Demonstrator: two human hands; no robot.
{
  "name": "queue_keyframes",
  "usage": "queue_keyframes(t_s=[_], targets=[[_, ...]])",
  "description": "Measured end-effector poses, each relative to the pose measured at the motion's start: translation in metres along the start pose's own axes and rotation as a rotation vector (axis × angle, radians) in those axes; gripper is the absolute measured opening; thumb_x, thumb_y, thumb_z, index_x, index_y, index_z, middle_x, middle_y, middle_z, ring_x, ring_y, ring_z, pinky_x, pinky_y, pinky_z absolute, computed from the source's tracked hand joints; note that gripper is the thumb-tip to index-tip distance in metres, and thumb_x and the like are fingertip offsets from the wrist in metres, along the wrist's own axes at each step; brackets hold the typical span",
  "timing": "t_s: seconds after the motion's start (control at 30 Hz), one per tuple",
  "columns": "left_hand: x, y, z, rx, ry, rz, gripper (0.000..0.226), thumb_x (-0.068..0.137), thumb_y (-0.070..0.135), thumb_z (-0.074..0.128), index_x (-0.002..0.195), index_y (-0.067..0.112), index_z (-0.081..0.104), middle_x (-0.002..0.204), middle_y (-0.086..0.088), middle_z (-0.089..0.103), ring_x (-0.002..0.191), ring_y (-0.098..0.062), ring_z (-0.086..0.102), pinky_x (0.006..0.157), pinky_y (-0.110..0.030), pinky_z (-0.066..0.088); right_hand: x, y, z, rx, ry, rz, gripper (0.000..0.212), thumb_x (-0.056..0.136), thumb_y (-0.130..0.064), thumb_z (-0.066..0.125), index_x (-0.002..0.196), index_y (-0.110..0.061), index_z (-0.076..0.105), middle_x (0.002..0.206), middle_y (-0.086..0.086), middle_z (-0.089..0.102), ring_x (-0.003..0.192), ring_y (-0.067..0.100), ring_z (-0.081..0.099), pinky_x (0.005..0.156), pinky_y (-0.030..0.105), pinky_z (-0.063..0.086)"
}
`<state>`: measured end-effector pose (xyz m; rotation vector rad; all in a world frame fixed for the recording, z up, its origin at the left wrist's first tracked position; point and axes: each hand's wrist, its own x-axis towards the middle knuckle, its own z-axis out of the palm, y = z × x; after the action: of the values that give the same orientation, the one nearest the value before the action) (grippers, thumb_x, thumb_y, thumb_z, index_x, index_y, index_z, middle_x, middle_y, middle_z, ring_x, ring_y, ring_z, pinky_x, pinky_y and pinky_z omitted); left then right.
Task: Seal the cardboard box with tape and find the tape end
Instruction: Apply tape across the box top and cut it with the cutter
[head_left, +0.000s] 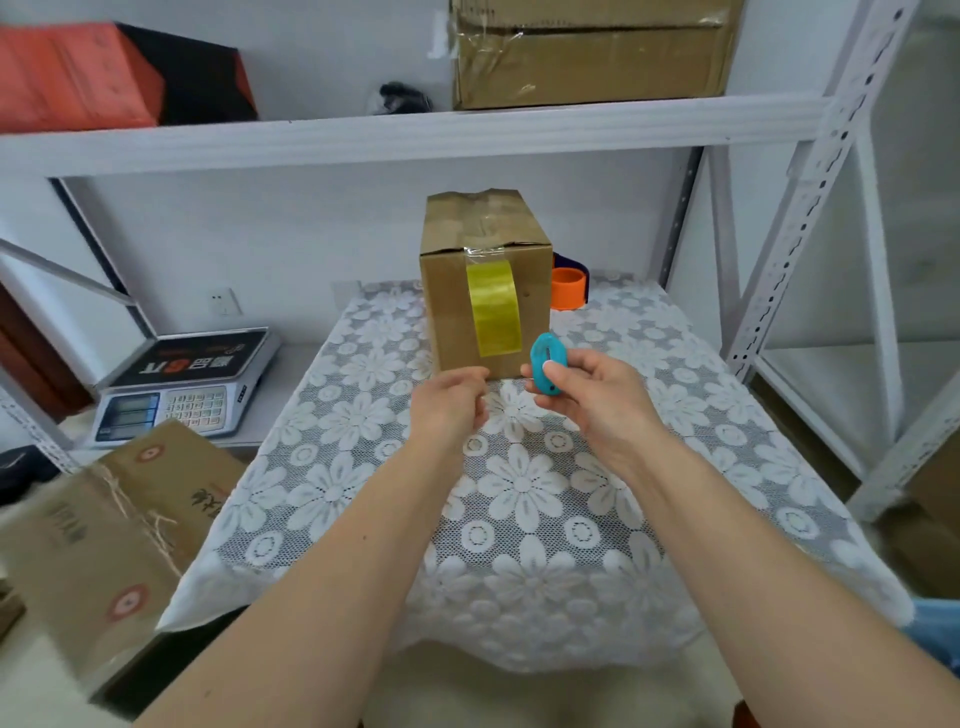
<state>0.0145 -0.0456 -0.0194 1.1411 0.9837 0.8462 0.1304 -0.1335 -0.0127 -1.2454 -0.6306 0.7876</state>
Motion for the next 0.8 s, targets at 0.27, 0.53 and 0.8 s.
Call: queue_keyframes(t_s=[0.27, 0.53, 0.8], targets=[[0.025, 0.049, -0.009, 0.045, -0.019, 0.159, 0.024, 0.092, 0.032, 0.056, 0.102, 0.013, 0.066, 0.095, 0.001, 0.069, 0.086, -0.013, 0.062, 0.087, -0.031, 0.05, 0.016, -0.022, 0.006, -0.171, 0.125, -0.122, 0.018, 0.091, -0.009, 0.06, 0.108, -0.009, 0.065, 0.096, 0.007, 0.07, 0.084, 0.014, 0.068, 0.072, 0.024, 0.055], [0.036, 0.069, 0.004, -0.158, -0.256, 0.009, 0.023, 0.087, 0.031, 0.063, 0.101, 0.013, 0.067, 0.088, -0.003, 0.072, 0.081, -0.018, 0.068, 0.077, -0.035, 0.055, 0.046, -0.064, 0.029, -0.538, 0.201, -0.317, 0.005, 0.088, -0.025, 0.062, 0.085, -0.021, 0.062, 0.088, 0.004, 0.069, 0.083, 0.017, 0.063, 0.078, 0.036, 0.052], [0.046, 0.065, 0.008, -0.031, -0.172, 0.122, 0.011, 0.082, 0.018, 0.071, 0.092, 0.011, 0.07, 0.09, -0.01, 0.073, 0.083, -0.023, 0.068, 0.085, -0.04, 0.056, 0.084, -0.086, 0.049, -0.833, 0.124, -0.497, 0.017, 0.089, -0.026, 0.061, 0.095, -0.01, 0.064, 0.092, 0.006, 0.063, 0.087, 0.024, 0.058, 0.075, 0.035, 0.043]])
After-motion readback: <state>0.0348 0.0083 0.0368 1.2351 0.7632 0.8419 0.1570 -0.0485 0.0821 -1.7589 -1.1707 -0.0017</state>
